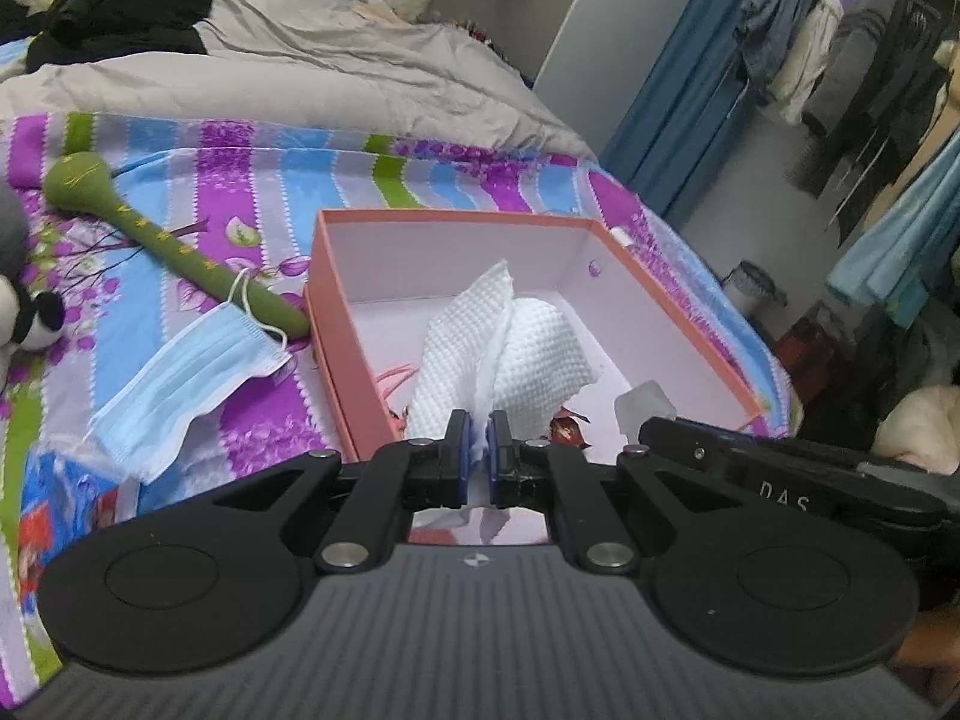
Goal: Organize soft objects
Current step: 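Carry the wet wipe and clear piece in both tools over the pink box, then open both tools to drop the wipe and clear piece into the box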
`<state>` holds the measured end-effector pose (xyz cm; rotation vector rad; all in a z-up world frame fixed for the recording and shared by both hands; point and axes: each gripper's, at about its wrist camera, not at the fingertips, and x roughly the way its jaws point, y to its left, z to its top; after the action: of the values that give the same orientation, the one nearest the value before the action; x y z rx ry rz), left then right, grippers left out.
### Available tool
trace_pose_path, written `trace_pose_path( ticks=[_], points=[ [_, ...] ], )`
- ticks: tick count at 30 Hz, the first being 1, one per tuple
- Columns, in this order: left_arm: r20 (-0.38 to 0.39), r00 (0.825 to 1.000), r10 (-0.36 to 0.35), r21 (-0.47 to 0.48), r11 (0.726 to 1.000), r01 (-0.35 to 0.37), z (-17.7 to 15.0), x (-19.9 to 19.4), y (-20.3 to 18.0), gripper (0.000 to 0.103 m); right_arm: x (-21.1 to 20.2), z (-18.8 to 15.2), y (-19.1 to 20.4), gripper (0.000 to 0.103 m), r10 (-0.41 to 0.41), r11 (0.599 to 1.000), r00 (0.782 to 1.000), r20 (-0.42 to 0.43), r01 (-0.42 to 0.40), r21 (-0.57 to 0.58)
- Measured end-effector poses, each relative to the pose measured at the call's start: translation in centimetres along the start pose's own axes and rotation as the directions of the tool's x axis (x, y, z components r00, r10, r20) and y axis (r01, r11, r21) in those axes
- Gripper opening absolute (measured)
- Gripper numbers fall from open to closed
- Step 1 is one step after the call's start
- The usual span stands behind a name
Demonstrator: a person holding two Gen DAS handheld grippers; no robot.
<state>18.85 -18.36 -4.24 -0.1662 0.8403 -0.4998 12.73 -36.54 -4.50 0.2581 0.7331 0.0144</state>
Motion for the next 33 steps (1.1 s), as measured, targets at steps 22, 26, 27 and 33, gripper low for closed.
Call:
trace_pose_path(
  ticks=[22, 26, 27, 33],
  points=[
    [-0.173, 0.985, 0.013, 0.016, 1.000, -0.011, 5.3, 13.5, -0.2, 0.018, 10.2, 2.8, -6.2, 0.039, -0.026, 0.995, 0.989, -0.149, 0.041, 0.096],
    [-0.162, 0.987, 0.017, 0.017, 1.000, -0.014, 5.2, 12.9, -0.2, 0.018, 9.7, 2.7, -6.2, 0.039, -0.023, 0.994, 0.990, -0.143, 0.037, 0.101],
    [-0.159, 0.987, 0.017, 0.017, 1.000, -0.015, 5.2, 12.6, -0.2, 0.018, 9.4, 2.7, -6.1, 0.039, -0.021, 0.995, 0.990, -0.139, 0.035, 0.098],
    [-0.123, 0.992, 0.020, 0.028, 0.999, -0.017, 4.7, 9.7, -0.6, 0.018, 7.5, 2.6, -5.0, 0.039, -0.012, 0.997, 0.994, -0.113, 0.021, 0.079]
  ],
)
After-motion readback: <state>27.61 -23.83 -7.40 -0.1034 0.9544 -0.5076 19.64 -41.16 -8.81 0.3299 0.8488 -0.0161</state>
